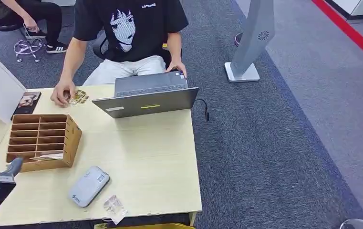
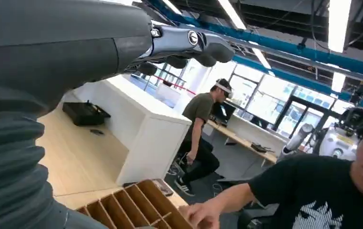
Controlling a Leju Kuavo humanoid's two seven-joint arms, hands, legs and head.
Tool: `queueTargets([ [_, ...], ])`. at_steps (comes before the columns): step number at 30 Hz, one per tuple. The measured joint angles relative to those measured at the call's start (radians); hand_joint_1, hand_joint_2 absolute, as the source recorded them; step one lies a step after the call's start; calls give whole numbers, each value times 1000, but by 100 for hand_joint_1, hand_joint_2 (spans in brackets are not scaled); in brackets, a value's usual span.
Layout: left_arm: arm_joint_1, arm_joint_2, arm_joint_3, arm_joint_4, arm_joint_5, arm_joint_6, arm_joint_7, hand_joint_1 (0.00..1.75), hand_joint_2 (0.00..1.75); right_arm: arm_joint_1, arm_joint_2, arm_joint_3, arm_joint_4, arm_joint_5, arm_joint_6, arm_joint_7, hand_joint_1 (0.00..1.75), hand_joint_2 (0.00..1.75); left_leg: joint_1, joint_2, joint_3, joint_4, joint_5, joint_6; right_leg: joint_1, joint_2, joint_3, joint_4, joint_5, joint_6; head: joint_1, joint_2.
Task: Pass the card to the sensor for recognition and then transmit it.
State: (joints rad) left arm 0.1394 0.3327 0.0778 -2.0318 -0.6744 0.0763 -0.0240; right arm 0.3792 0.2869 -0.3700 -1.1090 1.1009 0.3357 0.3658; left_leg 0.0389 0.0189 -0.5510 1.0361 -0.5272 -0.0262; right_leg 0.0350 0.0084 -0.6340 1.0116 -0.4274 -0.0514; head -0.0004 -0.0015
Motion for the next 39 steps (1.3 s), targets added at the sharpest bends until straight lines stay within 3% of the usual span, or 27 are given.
queueTargets([
  [7, 96, 69, 11, -48, -80, -42, 46, 0, 175, 26, 0, 0, -40, -38, 0, 18, 0, 175, -2, -1, 0, 0, 0, 2, -3, -1, 0, 0, -1, 3, 0, 0],
  [13, 162, 163, 59, -49, -125, -90, 67, 0, 175, 27, 0, -8, -45, -23, 0, 15, 0, 175, -3, -2, 0, 0, 1, 3, -3, -3, 0, 0, -1, 4, 0, 0],
  [18, 180, 191, 82, -49, -126, -97, 67, 0, 175, 27, 0, -9, -45, -22, 0, 10, 0, 175, -4, -3, 0, 0, 1, 3, -3, -3, 0, 0, -1, 4, 0, 0],
  [27, 193, 205, 89, -49, -135, -99, 70, 0, 175, 27, 0, -9, -45, -16, 0, 5, 0, 175, -6, -3, 0, 0, 1, 4, -6, -3, 0, 0, -1, 5, 0, 0],
  [34, 192, 147, 87, -34, -215, 8, 39, 0, 175, 35, 1, -8, -67, -16, 0, 1, 0, 175, -8, -3, 0, 0, 1, 5, -7, -3, 0, 0, 0, 7, 0, 0],
  [39, 189, 114, 82, -19, -220, 16, 35, 0, 175, 41, 2, -8, -79, -8, 0, 1, 0, 175, -9, -3, 0, 0, 1, 5, -8, -3, 0, 0, 0, 8, 0, 0],
])
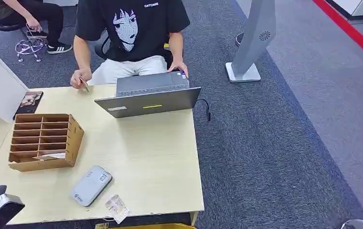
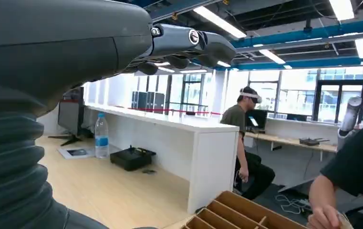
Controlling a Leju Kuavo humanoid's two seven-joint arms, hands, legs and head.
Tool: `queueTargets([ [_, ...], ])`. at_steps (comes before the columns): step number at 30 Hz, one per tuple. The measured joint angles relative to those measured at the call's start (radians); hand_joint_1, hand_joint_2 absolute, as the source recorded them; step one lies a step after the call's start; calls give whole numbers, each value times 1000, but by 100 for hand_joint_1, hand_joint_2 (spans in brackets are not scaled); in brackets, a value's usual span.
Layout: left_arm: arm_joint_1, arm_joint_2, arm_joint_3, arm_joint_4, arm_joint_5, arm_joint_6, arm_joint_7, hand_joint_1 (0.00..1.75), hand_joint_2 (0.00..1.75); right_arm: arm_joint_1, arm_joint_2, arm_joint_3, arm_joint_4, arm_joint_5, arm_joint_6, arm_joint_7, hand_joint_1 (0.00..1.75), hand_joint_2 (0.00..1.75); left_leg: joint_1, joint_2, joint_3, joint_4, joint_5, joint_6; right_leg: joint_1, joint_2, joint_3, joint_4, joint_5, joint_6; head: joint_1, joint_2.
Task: Pass the card to the sensor for recognition and then transmit it.
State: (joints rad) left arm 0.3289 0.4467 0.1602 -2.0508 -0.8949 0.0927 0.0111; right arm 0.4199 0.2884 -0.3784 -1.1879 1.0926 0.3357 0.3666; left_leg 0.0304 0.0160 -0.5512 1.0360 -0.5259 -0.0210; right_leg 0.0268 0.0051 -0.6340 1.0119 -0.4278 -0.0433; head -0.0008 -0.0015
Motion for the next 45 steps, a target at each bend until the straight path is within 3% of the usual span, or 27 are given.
queueTargets([
  [5, -41, -21, -7, 33, 5, -9, -11, 0, 175, -2, 0, 0, 0, 18, 0, -9, 0, 175, -1, -1, 0, 0, 1, 2, 0, -1, 0, 0, 0, 1, 0, 0],
  [13, -134, -31, -81, 164, 8, -51, -23, 0, 175, -20, 0, -7, 8, 46, 0, -45, 0, 175, -1, -1, 0, 0, 2, 3, -1, -1, 0, 0, 2, 2, 0, 0],
  [29, -204, 82, -138, 275, 23, -153, -4, 0, 175, -37, 0, -45, 43, 84, 0, -89, 0, 175, -1, -1, 0, 0, 2, 3, -1, -1, 0, 0, 1, 2, 0, 0],
  [45, -214, 110, -161, 336, 45, -185, -1, 0, 175, -42, 0, -48, 60, 98, 0, -101, 0, 175, -1, -1, 0, 0, 2, 3, -1, -1, 0, 0, 1, 2, 0, 0],
])
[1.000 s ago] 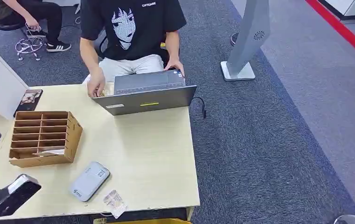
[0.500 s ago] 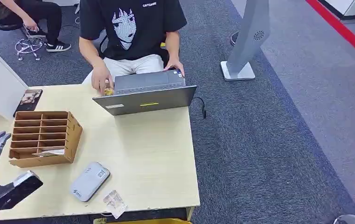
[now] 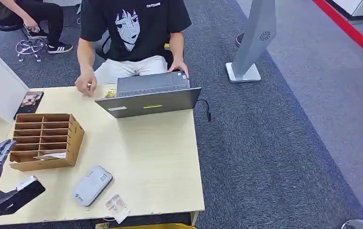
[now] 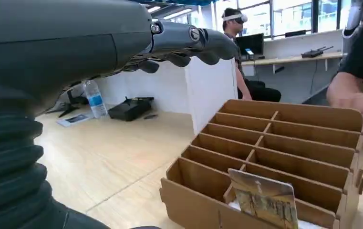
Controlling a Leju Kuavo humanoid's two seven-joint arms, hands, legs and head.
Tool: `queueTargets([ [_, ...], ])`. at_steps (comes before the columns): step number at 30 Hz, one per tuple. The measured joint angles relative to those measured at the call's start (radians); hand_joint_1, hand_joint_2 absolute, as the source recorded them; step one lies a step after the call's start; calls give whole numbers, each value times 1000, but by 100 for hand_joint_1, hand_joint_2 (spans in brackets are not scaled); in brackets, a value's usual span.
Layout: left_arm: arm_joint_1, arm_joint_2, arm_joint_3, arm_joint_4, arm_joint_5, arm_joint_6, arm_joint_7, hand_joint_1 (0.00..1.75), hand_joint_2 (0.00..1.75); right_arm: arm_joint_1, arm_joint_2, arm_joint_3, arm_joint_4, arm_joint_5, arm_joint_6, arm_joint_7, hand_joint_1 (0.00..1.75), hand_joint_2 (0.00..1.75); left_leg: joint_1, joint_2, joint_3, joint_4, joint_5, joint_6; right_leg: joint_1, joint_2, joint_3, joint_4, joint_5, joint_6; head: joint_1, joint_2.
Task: Pass the card to the sensor for recognition and then transmit it.
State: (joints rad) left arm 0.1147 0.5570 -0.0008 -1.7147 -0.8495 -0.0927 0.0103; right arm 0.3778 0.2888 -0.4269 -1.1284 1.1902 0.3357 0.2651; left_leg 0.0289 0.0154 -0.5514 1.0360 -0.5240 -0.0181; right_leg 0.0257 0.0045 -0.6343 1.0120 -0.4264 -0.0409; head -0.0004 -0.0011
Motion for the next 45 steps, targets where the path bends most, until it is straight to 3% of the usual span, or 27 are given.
queueTargets([
  [26, -71, -70, -34, 138, 9, 17, -16, 0, 175, -13, 0, 2, 26, -40, 0, -5, 0, 175, 0, 0, 0, 0, 0, 0, 0, 0, 0, 0, 0, 0, 0, 0],
  [38, -95, -78, -55, 167, 3, 14, -16, 0, 175, -18, 0, 5, 35, -65, 0, -5, 0, 175, 0, 0, 0, 0, 0, 0, 0, 0, 0, 0, 0, 0, 0, 0],
  [45, -149, -63, -113, 190, -24, -3, -16, 0, 175, -22, -7, 40, 54, -140, 0, 19, 0, 175, 0, 0, 0, 0, 0, 0, 0, 0, 0, 0, 0, 0, 0, 0],
])
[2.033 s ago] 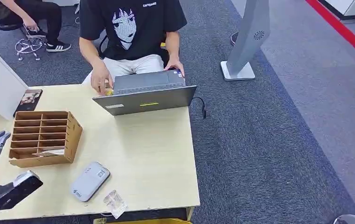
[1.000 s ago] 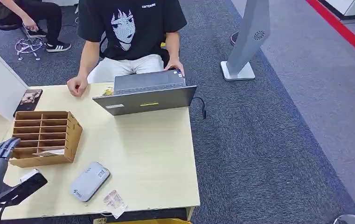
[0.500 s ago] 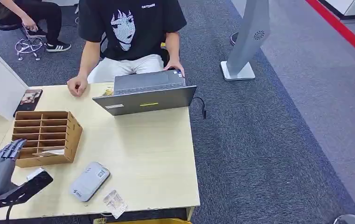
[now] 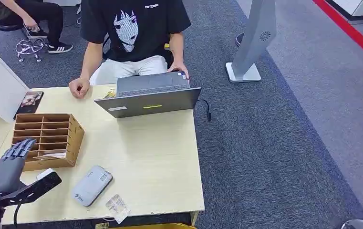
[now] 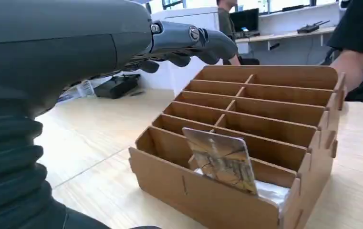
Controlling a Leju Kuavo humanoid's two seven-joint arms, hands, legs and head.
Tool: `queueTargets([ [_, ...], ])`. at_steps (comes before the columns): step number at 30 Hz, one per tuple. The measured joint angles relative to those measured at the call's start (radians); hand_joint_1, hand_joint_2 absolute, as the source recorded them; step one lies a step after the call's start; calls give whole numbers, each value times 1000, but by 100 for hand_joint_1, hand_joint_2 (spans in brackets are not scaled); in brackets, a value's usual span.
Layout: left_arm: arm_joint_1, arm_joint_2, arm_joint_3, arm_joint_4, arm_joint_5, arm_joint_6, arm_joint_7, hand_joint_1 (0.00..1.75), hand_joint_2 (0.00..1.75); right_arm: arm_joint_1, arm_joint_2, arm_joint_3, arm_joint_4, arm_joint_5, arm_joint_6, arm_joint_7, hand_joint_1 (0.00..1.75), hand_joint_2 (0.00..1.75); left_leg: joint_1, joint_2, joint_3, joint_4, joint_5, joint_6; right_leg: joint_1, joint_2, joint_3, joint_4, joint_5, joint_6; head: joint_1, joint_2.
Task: Pass the card to the sensor for recognition and then transmit it.
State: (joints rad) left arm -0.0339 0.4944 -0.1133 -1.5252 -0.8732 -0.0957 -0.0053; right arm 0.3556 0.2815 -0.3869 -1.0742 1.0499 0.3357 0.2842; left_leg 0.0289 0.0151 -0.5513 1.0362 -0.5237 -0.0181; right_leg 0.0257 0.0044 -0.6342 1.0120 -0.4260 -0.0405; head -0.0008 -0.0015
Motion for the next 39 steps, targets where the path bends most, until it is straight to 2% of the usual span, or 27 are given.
queueTargets([
  [7, -100, 13, -89, 39, -22, -19, 0, 0, 175, -6, -34, 78, 28, -76, 0, 29, 0, 175, 0, 0, 0, 0, 0, 0, 0, 0, 0, 0, 1, 0, 0, 0],
  [16, -183, 13, -171, 76, -24, -21, 0, 0, 175, -14, -81, 171, 51, -183, 0, 65, 0, 175, 0, 0, 0, 0, 0, 0, 0, 0, 0, 0, 1, 0, 0, 0],
  [22, -196, 15, -190, 89, -24, -21, 0, 0, 175, -15, -104, 217, 54, -206, 0, 74, 0, 175, 0, 0, 0, 0, 0, 0, 0, 0, 0, 0, 1, 0, 0, 0],
  [32, -197, 20, -199, 99, -21, -21, 0, 0, 175, -16, -119, 243, 58, -222, -22, 82, 0, 175, 0, 1, 0, 0, 0, 0, 0, 0, 0, 0, 1, 0, 0, 0],
  [35, -197, 31, -199, 99, -16, -21, 0, 0, 175, -16, -127, 257, 58, -251, -23, 93, 0, 175, 0, 1, 0, 0, 0, 0, 0, 0, 0, 0, 1, 0, 0, 0],
  [39, -185, 52, -199, 97, 6, -23, 0, 0, 175, -9, -139, 286, 57, -284, -63, 110, 0, 175, 0, 0, 0, 0, 0, 0, 0, 0, 0, 0, 1, 0, 0, 0],
])
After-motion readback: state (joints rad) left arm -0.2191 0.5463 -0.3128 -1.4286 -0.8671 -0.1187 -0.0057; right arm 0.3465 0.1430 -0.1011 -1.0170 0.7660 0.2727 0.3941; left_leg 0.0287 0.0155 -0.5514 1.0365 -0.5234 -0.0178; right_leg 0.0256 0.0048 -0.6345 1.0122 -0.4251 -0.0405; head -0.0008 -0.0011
